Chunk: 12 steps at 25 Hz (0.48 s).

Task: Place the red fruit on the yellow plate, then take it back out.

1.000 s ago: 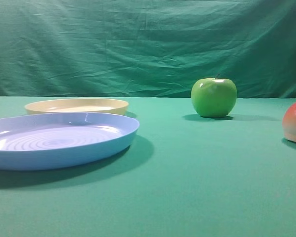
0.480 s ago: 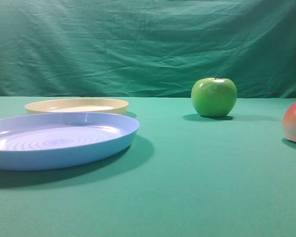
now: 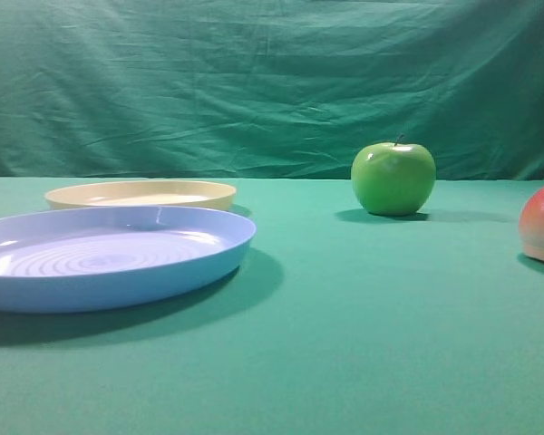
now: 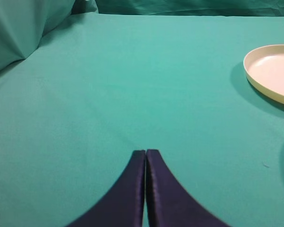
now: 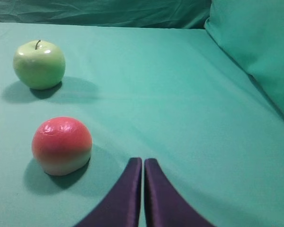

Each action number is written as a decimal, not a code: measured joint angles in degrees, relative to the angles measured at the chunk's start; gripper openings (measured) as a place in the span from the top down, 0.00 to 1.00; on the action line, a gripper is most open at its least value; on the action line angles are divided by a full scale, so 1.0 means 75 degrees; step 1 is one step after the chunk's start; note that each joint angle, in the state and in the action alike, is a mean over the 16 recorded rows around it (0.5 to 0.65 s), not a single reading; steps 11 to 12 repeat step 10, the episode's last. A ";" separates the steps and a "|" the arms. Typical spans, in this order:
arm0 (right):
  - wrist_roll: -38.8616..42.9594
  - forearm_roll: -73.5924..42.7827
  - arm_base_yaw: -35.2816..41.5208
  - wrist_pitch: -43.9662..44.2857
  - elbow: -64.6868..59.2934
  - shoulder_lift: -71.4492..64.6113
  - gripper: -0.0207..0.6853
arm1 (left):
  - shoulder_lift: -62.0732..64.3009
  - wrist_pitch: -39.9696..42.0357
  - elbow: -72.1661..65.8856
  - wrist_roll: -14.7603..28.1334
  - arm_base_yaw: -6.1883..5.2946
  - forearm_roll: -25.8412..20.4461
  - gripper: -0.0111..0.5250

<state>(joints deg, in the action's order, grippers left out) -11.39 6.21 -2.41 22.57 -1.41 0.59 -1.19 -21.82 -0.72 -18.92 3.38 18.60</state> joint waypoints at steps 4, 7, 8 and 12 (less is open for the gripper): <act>-0.0015 -0.0007 0.0000 0.0012 0.0003 0.0000 0.97 | 0.0000 0.0000 0.0000 0.0000 0.0000 0.0000 0.98; -0.0020 -0.0008 0.0000 0.0012 0.0004 0.0000 0.97 | 0.0000 0.0000 0.0000 0.0000 0.0000 0.0000 0.98; -0.0021 -0.0008 0.0000 0.0012 0.0004 0.0000 0.97 | 0.0000 0.0000 0.0000 0.0000 0.0000 0.0000 0.98; -0.0023 -0.0008 0.0000 0.0012 0.0004 0.0000 0.97 | 0.0000 0.0000 0.0000 0.0000 0.0000 0.0000 0.98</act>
